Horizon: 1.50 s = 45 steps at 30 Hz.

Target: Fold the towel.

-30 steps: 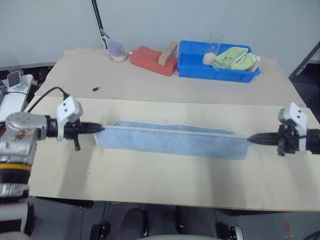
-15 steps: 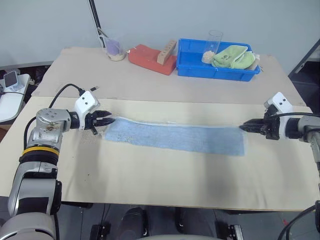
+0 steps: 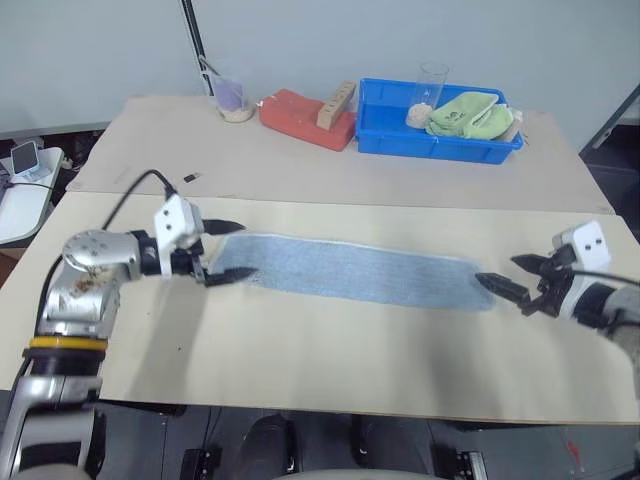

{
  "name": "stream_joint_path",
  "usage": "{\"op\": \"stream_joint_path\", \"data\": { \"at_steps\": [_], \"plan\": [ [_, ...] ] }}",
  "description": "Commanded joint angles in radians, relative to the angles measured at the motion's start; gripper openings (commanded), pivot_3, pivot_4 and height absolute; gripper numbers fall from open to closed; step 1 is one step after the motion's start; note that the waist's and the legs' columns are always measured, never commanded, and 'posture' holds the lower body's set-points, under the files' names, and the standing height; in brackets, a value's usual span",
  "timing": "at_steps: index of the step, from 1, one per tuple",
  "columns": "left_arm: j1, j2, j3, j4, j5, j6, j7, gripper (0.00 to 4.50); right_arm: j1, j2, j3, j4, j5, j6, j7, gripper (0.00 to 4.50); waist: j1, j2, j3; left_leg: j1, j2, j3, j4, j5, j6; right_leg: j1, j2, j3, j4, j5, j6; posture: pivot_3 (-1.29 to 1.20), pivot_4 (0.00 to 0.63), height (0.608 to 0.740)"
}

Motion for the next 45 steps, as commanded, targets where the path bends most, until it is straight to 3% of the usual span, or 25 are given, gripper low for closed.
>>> {"op": "stream_joint_path", "data": {
  "at_steps": [1,5,11,17,23,25,31,37,41,45],
  "plan": [
    [0.043,0.006,-0.004,-0.207,-0.105,0.105,0.001,4.5,0.057,0.065,-0.028,-0.069,-0.031,-0.029,-0.115,4.47,-0.001,0.0,0.0,0.0,0.0,0.0,0.0,0.0,0.0,0.0,0.0,0.001,0.0,0.0,0.001,0.0,0.15,0.717],
    [0.046,0.002,-0.034,-0.27,-0.135,0.132,-0.024,4.5,0.065,0.134,0.016,-0.042,-0.044,-0.034,-0.184,4.47,-0.004,0.0,0.0,0.002,-0.002,0.0,0.0,0.001,0.0,0.001,0.002,0.003,0.001,-0.003,0.006,0.0,0.15,0.717],
    [-0.007,-0.031,-0.03,-0.331,-0.218,0.141,-0.049,4.5,-0.001,0.182,0.037,0.013,0.007,0.042,-0.216,4.47,-0.014,0.0,0.0,0.002,-0.002,-0.002,0.0,0.001,0.0,0.001,0.004,0.003,0.0,0.0,0.0,0.0,0.15,0.717],
    [-0.026,-0.052,-0.052,-0.332,-0.208,0.126,-0.048,4.5,-0.017,0.195,0.105,0.036,0.001,0.044,-0.229,2.61,-0.015,-0.001,-0.001,0.001,-0.003,-0.003,0.0,0.0,0.0,0.001,0.004,0.004,-0.001,0.0,0.0,0.0,0.15,0.717],
    [-0.014,-0.053,-0.054,-0.319,-0.184,0.106,-0.038,4.5,-0.022,0.181,0.095,0.061,-0.002,0.025,-0.227,0.54,-0.015,-0.001,-0.001,0.002,-0.003,-0.003,0.0,0.0,0.0,0.001,0.004,0.005,-0.001,0.0,0.0,0.0,0.15,0.717],
    [-0.015,-0.054,-0.053,-0.315,-0.181,0.103,-0.032,4.5,-0.025,0.168,0.084,0.076,-0.003,0.016,-0.222,0.07,-0.015,-0.001,-0.001,0.002,-0.003,-0.003,0.0,0.0,0.0,0.001,0.004,0.005,-0.001,0.0,0.001,0.0,0.15,0.717],
    [-0.014,-0.057,-0.045,-0.317,-0.175,0.1,-0.013,4.5,-0.043,0.03,0.014,0.188,-0.017,-0.046,-0.155,0.07,-0.007,-0.001,-0.001,0.001,-0.004,-0.003,0.0,0.0,0.001,0.002,0.004,0.007,-0.002,0.0,0.001,0.0,0.15,0.717],
    [-0.024,-0.058,-0.038,-0.318,-0.176,0.099,0.004,4.5,-0.122,-0.159,0.008,0.197,0.055,-0.038,0.02,0.07,-0.017,-0.001,-0.001,0.001,-0.005,-0.003,0.0,0.0,0.003,0.002,0.004,0.01,-0.002,-0.001,0.002,0.0,0.15,0.717],
    [-0.023,-0.052,-0.031,-0.329,-0.18,0.105,0.017,4.5,-0.213,-0.157,0.089,0.021,0.161,0.108,0.03,0.07,-0.028,-0.001,-0.001,0.002,-0.002,-0.006,-0.002,0.0,0.003,0.002,0.008,0.01,-0.002,-0.001,0.002,0.0,0.15,0.717],
    [-0.012,-0.046,-0.023,-0.346,-0.182,0.113,0.035,4.5,-0.3,-0.045,0.194,-0.094,0.204,0.226,-0.078,0.07,-0.021,-0.001,-0.001,0.001,0.001,-0.01,-0.002,0.0,0.003,0.001,0.012,0.009,-0.002,-0.001,0.001,0.0,0.15,0.717]
  ]
}}
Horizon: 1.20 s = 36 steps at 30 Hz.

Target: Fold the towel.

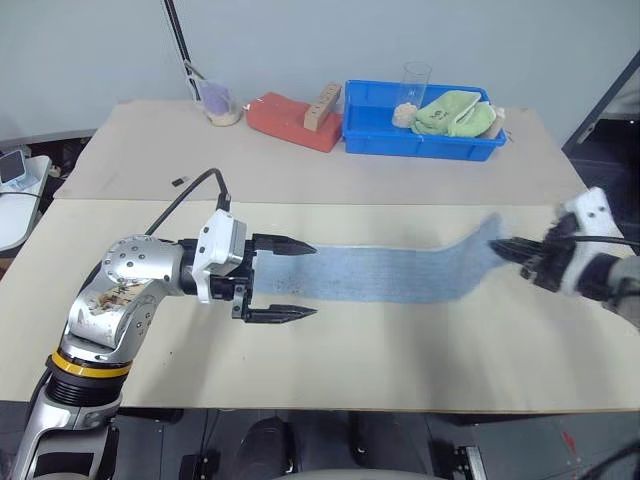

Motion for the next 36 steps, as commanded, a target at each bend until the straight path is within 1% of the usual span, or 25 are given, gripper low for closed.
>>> {"op": "stream_joint_path", "data": {
  "at_steps": [1,3,8,12,19,21,24,28,30,33,34,36],
  "plan": [
    [0.006,0.01,0.031,-0.043,-0.011,-0.007,0.021,4.5,-0.046,0.082,0.085,-0.086,0.025,0.081,-0.091,0.07,0.006,0.0,0.0,0.0,0.0,-0.001,0.0,0.0,0.0,0.0,0.0,0.0,0.0,0.0,0.0,0.0,0.15,0.717],
    [0.015,0.012,0.033,-0.055,-0.013,-0.001,0.031,4.5,-0.067,0.149,0.13,-0.086,0.016,0.101,-0.141,0.07,0.011,0.0,0.0,-0.001,0.0,-0.001,0.0,0.0,0.0,0.0,0.0,0.001,0.0,0.0,0.0,0.0,0.15,0.717],
    [0.034,0.017,0.04,-0.076,-0.015,0.017,0.062,4.5,-0.092,0.243,0.207,-0.041,-0.024,0.088,-0.208,0.07,0.016,0.0,0.0,-0.003,-0.003,-0.001,0.001,0.001,-0.001,-0.001,-0.005,0.0,-0.001,0.0,0.0,0.0,0.15,0.717],
    [0.054,0.027,0.05,-0.088,-0.013,0.03,0.088,4.5,-0.102,0.256,0.232,-0.029,-0.039,0.072,-0.202,1.44,0.015,0.0,0.0,-0.003,-0.005,-0.001,0.001,0.001,-0.001,0.0,-0.006,0.0,-0.001,0.0,0.0,0.0,0.15,0.717],
    [0.106,0.025,0.065,-0.097,0.009,0.028,0.16,4.5,-0.11,0.26,0.251,-0.065,-0.006,0.095,-0.156,3.85,0.011,0.0,0.0,-0.003,-0.004,-0.003,0.001,0.001,-0.001,-0.001,-0.006,-0.001,0.0,0.0,0.0,0.0,0.15,0.717],
    [0.138,0.004,0.091,-0.092,0.032,0.033,0.243,4.5,-0.111,0.253,0.267,-0.086,-0.001,0.076,-0.13,4.47,0.009,0.0,0.0,-0.003,-0.004,-0.003,0.001,0.001,-0.001,-0.001,-0.005,-0.001,0.0,0.0,0.0,0.0,0.15,0.717],
    [0.222,-0.056,0.156,-0.096,0.065,0.061,0.419,4.5,-0.101,0.185,0.321,-0.118,-0.058,-0.031,-0.044,4.47,0.008,0.0,0.0,-0.003,-0.004,-0.003,0.001,0.001,-0.001,-0.001,-0.006,-0.001,0.0,0.0,0.0,0.0,0.15,0.717],
    [0.33,-0.154,0.255,-0.155,0.002,0.2,0.631,4.5,-0.103,0.12,0.346,-0.14,-0.079,-0.13,0.054,4.47,0.01,0.0,0.0,-0.003,-0.004,-0.003,0.0,0.0,-0.001,-0.001,-0.006,-0.002,0.0,0.0,0.0,0.0,0.15,0.717],
    [0.404,-0.21,0.285,-0.217,-0.02,0.26,0.731,4.5,-0.124,0.095,0.349,-0.128,-0.092,-0.171,0.095,4.47,0.009,0.0,0.0,-0.002,-0.004,-0.004,0.0,0.0,-0.001,0.0,-0.007,-0.002,0.0,0.0,0.0,0.0,0.15,0.717],
    [0.49,-0.296,0.323,-0.293,-0.113,0.39,0.867,4.5,-0.169,0.09,0.35,-0.097,-0.094,-0.201,0.132,4.47,0.01,0.0,0.0,-0.002,-0.004,-0.004,0.0,0.0,-0.001,0.0,-0.008,-0.002,0.0,0.0,0.0,0.0,0.15,0.717],
    [0.505,-0.315,0.336,-0.308,-0.144,0.428,0.901,4.5,-0.179,0.091,0.352,-0.091,-0.095,-0.205,0.14,4.47,0.01,-0.001,0.0,-0.002,-0.004,-0.004,0.0,0.0,-0.001,0.0,-0.008,-0.002,0.0,0.0,0.0,0.0,0.15,0.717],
    [0.529,-0.383,0.347,-0.328,-0.214,0.526,1.014,4.5,-0.205,0.094,0.358,-0.069,-0.101,-0.22,0.159,4.47,0.013,-0.001,0.0,-0.002,-0.003,-0.005,0.0,0.001,-0.001,0.0,-0.007,-0.002,0.001,0.0,0.0,0.0,0.15,0.717]
  ]
}}
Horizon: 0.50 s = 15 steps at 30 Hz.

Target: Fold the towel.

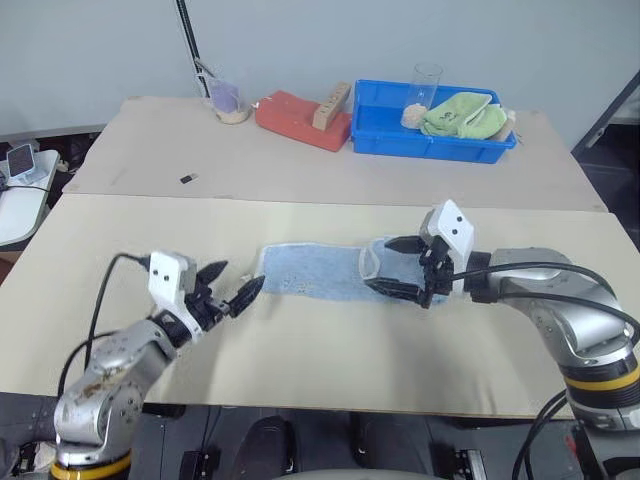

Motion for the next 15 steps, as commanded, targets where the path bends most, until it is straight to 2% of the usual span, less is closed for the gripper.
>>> {"op": "stream_joint_path", "data": {
  "at_steps": [1,7,15],
  "plan": [
    [0.017,-0.075,0.04,-0.067,-0.12,0.135,0.169,4.5,-0.04,-0.003,-0.012,0.013,-0.004,-0.045,0.036,4.47,0.004,0.0,0.0,0.0,0.0,0.0,0.0,0.0,0.0,0.0,0.0,0.0,0.0,0.0,0.0,0.0,0.15,0.717],
    [-0.067,-0.24,-0.003,-0.021,-0.137,0.244,0.4,4.5,-0.074,-0.031,0.006,0.031,-0.005,-0.078,0.133,4.47,0.01,0.0,0.0,0.0,-0.002,-0.001,0.0,0.0,0.0,0.001,0.0,0.0,0.0,0.0,0.0,0.0,0.15,0.717],
    [-0.173,-0.351,-0.028,0.103,-0.074,0.231,0.529,4.5,-0.096,-0.077,-0.004,0.033,0.008,-0.105,0.25,4.47,0.011,0.0,0.0,0.003,-0.003,-0.003,0.0,0.0,0.0,0.005,-0.001,-0.001,-0.001,0.0,0.0,0.0,0.15,0.717]
  ]
}}
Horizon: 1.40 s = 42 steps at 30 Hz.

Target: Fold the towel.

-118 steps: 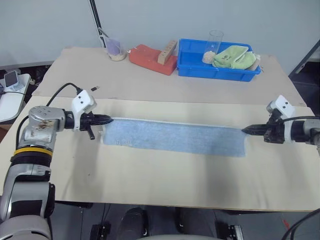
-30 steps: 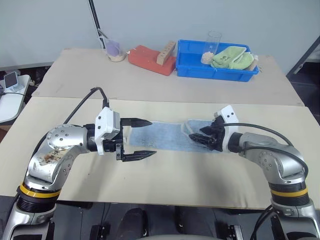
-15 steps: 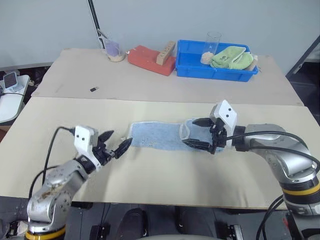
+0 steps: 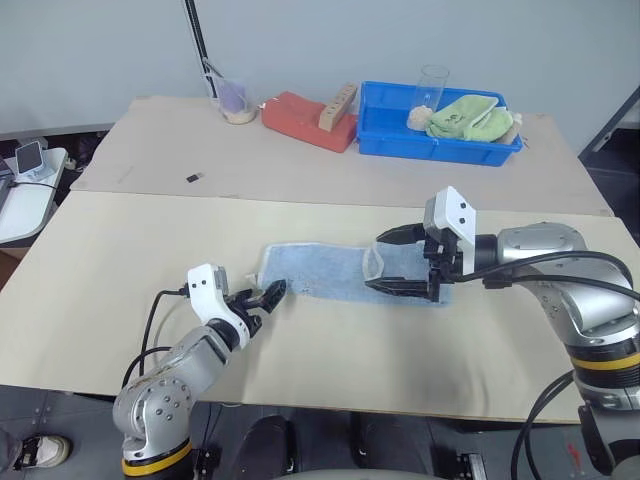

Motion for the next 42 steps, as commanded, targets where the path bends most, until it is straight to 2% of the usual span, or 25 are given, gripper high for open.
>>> {"op": "stream_joint_path", "data": {
  "at_steps": [1,2,3,5,11,15,18,23,26,29,33,38,42],
  "plan": [
    [-0.036,-0.033,-0.026,0.069,0.059,-0.034,0.052,4.5,-0.037,-0.024,-0.03,-0.01,0.013,-0.033,0.043,4.47,0.001,0.0,0.0,0.001,0.0,0.0,0.0,0.0,0.0,0.002,0.0,0.0,0.0,0.0,0.0,0.0,0.15,0.717],
    [-0.049,-0.045,-0.031,0.079,0.073,-0.048,0.062,3.97,-0.039,-0.028,-0.033,-0.009,0.012,-0.036,0.049,4.5,0.002,0.0,0.0,0.003,0.0,-0.001,0.0,0.0,0.0,0.004,0.0,-0.001,-0.001,0.0,0.0,0.0,0.15,0.717],
    [-0.058,-0.051,-0.037,0.085,0.084,-0.06,0.063,3.69,-0.04,-0.031,-0.036,-0.008,0.012,-0.037,0.052,4.5,0.002,0.0,0.0,0.005,0.0,-0.002,0.0,0.0,0.0,0.007,0.0,-0.002,-0.002,0.0,0.0,0.0,0.15,0.717],
    [-0.064,-0.059,-0.043,0.088,0.083,-0.059,0.057,2.76,-0.04,-0.033,-0.043,-0.008,0.012,-0.036,0.048,4.5,0.002,0.0,0.0,0.009,0.0,-0.002,-0.001,0.0,0.0,0.011,0.0,-0.002,-0.004,-0.001,0.0,0.0,0.15,0.717],
    [-0.096,-0.034,-0.059,0.104,0.08,-0.071,0.001,0.01,-0.019,-0.045,-0.066,-0.027,0.017,-0.028,0.036,4.5,0.002,0.0,0.0,0.006,0.0,-0.003,-0.002,0.0,0.001,0.011,0.0,-0.003,-0.008,0.0,0.0,0.0,0.15,0.717],
    [-0.124,0.039,-0.125,0.088,0.108,-0.103,-0.098,0.01,0.004,-0.069,-0.098,-0.036,0.018,-0.024,0.023,4.5,0.004,0.0,0.0,0.004,0.0,-0.004,-0.002,0.0,0.001,0.011,0.0,-0.005,-0.01,0.0,0.0,0.0,0.15,0.717],
    [-0.167,0.129,-0.225,0.071,0.167,-0.165,-0.219,0.01,0.049,-0.122,-0.151,-0.045,0.019,-0.016,0.024,4.5,0.008,0.0,0.0,0.003,0.0,-0.005,-0.002,0.0,0.001,0.01,-0.001,-0.006,-0.011,0.0,0.0,0.0,0.15,0.717],
    [-0.34,0.204,-0.399,0.132,0.215,-0.247,-0.451,0.01,0.202,-0.26,-0.314,-0.079,0.04,0.024,0.049,4.5,0.022,0.0,0.0,0.0,-0.001,-0.007,-0.001,-0.001,0.001,0.01,-0.003,-0.009,-0.014,0.0,0.0,0.0,0.15,0.717],
    [-0.5,0.137,-0.53,0.311,0.279,-0.334,-0.587,0.01,0.345,-0.319,-0.47,-0.138,0.055,0.084,0.056,4.5,0.026,0.001,0.0,-0.001,-0.007,-0.008,-0.001,-0.002,0.003,0.01,-0.003,-0.009,-0.015,0.0,0.001,0.0,0.15,0.717],
    [-0.593,0.061,-0.616,0.484,0.348,-0.435,-0.684,0.01,0.451,-0.32,-0.58,-0.213,0.073,0.13,0.034,4.5,0.022,0.001,0.0,-0.001,-0.009,-0.009,-0.001,-0.002,0.004,0.011,-0.004,-0.008,-0.015,-0.001,0.002,0.0,0.15,0.717],
    [-0.663,-0.014,-0.696,0.688,0.455,-0.581,-0.77,0.01,0.534,-0.301,-0.669,-0.3,0.108,0.19,-0.006,4.5,0.009,0.0,0.001,-0.004,-0.01,-0.009,-0.002,-0.003,0.005,0.011,-0.004,-0.004,-0.015,-0.002,0.005,0.0,0.15,0.717],
    [-0.674,-0.06,-0.716,0.804,0.532,-0.664,-0.819,0.01,0.58,-0.289,-0.723,-0.362,0.15,0.239,-0.047,4.5,0.009,0.0,0.001,-0.003,-0.01,-0.01,-0.003,-0.003,0.005,0.011,-0.003,-0.003,-0.014,-0.002,0.005,0.0,0.15,0.717],
    [-0.662,-0.078,-0.708,0.799,0.538,-0.672,-0.863,1.4,0.594,-0.292,-0.739,-0.368,0.169,0.25,-0.067,4.5,0.014,0.0,0.001,-0.002,-0.011,-0.011,-0.002,-0.003,0.006,0.01,-0.004,-0.003,-0.015,-0.002,0.007,0.0,0.15,0.717]
  ]
}}
